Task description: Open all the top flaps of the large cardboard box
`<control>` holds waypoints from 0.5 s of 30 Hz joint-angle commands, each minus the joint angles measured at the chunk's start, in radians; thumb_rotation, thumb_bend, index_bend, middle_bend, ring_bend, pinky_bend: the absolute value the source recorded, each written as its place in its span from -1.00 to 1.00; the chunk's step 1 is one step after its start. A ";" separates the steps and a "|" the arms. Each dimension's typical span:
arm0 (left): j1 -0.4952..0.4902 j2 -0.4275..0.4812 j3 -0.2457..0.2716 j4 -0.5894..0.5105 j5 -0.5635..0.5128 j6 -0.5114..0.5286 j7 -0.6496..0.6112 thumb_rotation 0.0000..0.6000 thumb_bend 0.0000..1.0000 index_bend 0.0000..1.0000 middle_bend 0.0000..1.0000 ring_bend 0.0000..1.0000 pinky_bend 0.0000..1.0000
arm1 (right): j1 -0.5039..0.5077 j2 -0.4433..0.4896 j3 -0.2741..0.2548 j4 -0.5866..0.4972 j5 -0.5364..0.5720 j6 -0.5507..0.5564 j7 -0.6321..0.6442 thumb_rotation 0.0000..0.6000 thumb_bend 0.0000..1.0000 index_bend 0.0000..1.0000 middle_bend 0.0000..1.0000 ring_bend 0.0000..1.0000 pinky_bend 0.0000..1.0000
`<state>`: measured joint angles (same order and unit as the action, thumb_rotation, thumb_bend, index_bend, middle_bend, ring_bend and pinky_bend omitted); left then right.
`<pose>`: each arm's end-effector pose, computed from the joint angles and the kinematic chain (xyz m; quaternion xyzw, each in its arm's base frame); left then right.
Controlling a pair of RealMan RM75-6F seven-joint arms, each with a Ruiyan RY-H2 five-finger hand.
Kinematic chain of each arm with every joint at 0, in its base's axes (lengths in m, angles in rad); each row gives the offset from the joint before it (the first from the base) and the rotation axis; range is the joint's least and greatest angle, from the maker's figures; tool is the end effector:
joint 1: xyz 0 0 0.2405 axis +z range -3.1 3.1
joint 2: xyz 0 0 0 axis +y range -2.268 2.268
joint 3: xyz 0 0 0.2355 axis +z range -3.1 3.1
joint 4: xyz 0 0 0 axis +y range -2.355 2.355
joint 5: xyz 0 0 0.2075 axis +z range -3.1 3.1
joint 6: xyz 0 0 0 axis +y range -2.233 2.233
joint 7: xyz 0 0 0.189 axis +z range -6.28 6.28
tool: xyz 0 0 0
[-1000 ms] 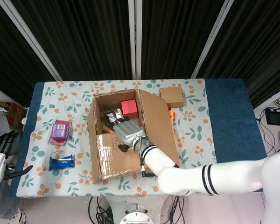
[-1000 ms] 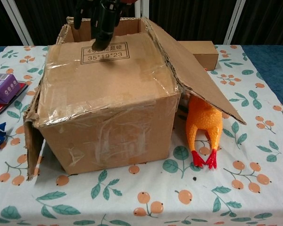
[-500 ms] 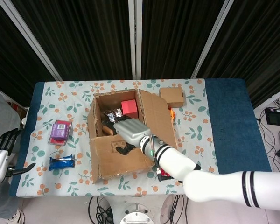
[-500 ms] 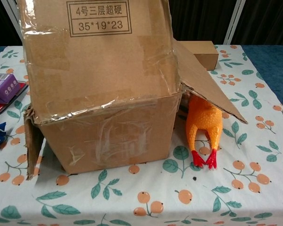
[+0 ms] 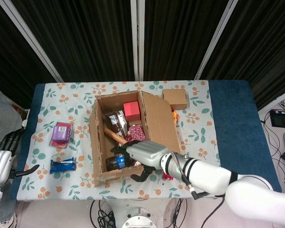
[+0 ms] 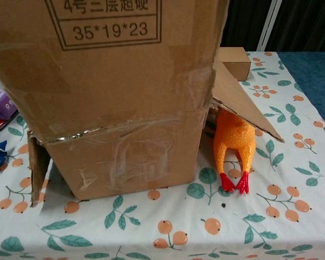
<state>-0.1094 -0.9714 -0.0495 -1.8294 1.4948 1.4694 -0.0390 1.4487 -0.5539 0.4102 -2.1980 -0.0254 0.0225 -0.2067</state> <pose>-0.2550 0.2275 0.1724 -0.5838 -0.4171 -0.4229 0.5535 0.0970 -0.2694 0.0898 0.8124 -0.5293 0.2298 0.0840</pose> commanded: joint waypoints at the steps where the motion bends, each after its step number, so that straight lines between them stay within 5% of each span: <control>1: -0.005 0.001 -0.001 -0.006 -0.001 -0.007 0.009 0.62 -0.81 -0.84 -0.87 -0.84 -0.59 | -0.131 0.061 0.104 -0.021 -0.102 -0.130 0.099 1.00 -0.34 -1.00 -0.23 -0.97 -1.00; 9: -0.014 -0.011 -0.002 -0.013 -0.006 -0.022 0.021 0.61 -0.81 -0.84 -0.87 -0.84 -0.59 | -0.390 0.102 0.341 -0.054 -0.230 -0.162 0.158 1.00 -0.34 -1.00 -0.20 -0.94 -1.00; 15: -0.017 -0.010 -0.003 -0.014 -0.010 -0.027 0.021 0.62 -0.80 -0.84 -0.87 -0.84 -0.59 | -0.650 0.119 0.581 -0.054 -0.266 -0.253 0.170 1.00 -0.34 -1.00 -0.20 -0.94 -1.00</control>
<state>-0.1259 -0.9814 -0.0522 -1.8430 1.4855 1.4419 -0.0177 0.9254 -0.4513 0.8689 -2.2476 -0.2603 -0.1676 -0.0502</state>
